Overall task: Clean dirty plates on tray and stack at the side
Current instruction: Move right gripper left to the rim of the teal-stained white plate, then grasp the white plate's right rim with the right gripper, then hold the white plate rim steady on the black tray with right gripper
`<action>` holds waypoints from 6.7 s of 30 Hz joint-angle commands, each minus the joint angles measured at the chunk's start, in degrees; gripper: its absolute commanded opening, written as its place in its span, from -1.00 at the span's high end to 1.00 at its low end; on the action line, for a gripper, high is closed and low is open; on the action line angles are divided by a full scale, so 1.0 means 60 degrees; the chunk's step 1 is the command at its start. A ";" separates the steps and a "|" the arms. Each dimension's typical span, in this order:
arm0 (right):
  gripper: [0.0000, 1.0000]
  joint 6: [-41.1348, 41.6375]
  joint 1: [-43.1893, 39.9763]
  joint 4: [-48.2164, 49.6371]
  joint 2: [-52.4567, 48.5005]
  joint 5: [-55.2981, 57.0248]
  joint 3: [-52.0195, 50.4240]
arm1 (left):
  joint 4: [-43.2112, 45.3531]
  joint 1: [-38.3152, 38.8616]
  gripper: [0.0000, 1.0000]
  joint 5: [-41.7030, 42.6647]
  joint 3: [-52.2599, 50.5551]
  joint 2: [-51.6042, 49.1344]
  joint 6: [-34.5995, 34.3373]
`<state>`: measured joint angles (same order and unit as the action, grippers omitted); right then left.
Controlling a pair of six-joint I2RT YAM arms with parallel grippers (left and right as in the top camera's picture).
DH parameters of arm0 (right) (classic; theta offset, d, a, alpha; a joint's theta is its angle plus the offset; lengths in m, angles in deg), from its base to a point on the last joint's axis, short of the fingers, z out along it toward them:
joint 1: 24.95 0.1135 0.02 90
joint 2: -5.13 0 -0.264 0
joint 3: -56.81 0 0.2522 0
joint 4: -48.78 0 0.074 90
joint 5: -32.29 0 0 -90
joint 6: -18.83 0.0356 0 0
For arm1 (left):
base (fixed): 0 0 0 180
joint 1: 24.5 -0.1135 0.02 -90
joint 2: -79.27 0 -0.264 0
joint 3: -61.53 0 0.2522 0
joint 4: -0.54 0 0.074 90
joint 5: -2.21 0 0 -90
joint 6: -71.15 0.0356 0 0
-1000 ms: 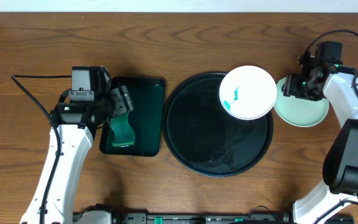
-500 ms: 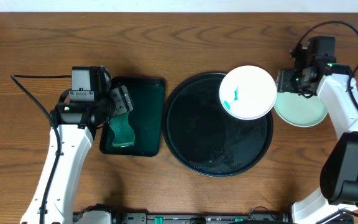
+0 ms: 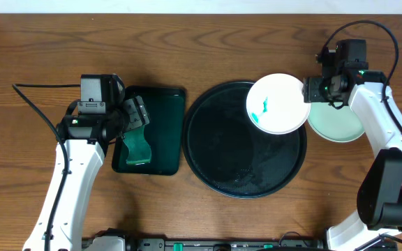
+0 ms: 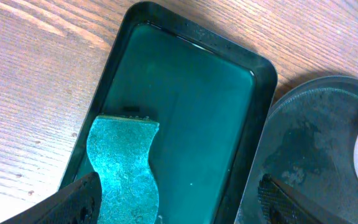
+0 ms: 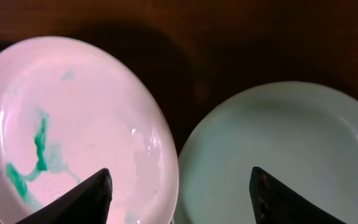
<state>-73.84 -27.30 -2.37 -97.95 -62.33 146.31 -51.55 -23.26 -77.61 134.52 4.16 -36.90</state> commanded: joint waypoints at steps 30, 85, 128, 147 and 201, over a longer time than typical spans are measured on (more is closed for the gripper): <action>0.01 -0.0135 0.0098 -0.0361 -0.0499 0.0477 -0.0135 | 0.0004 -0.0007 -0.61 0.0015 0.0171 0.0026 0.0036; 0.96 0.3665 0.1843 -0.1479 -0.0492 -0.0849 -0.1457 | 0.0004 -0.0007 -0.62 0.0015 0.0171 0.0026 0.0036; 0.51 0.0845 0.2197 -0.0244 -0.0499 -0.1049 -0.1497 | 0.0004 -0.0007 -0.61 0.0015 0.0171 0.0026 0.0036; 0.97 0.1024 0.2266 0.0229 -0.0499 -0.0634 -0.2029 | 0.0004 -0.0007 -0.61 0.0015 0.0171 0.0026 0.0036; 0.98 0.1603 0.2266 -0.0182 -0.0426 -0.1067 -0.1818 | 0.0004 -0.0007 -0.62 0.0015 0.0171 0.0026 0.0036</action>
<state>-63.46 -14.84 -3.11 -100.60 -67.77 134.62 -51.57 -23.26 -77.61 134.52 4.16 -36.90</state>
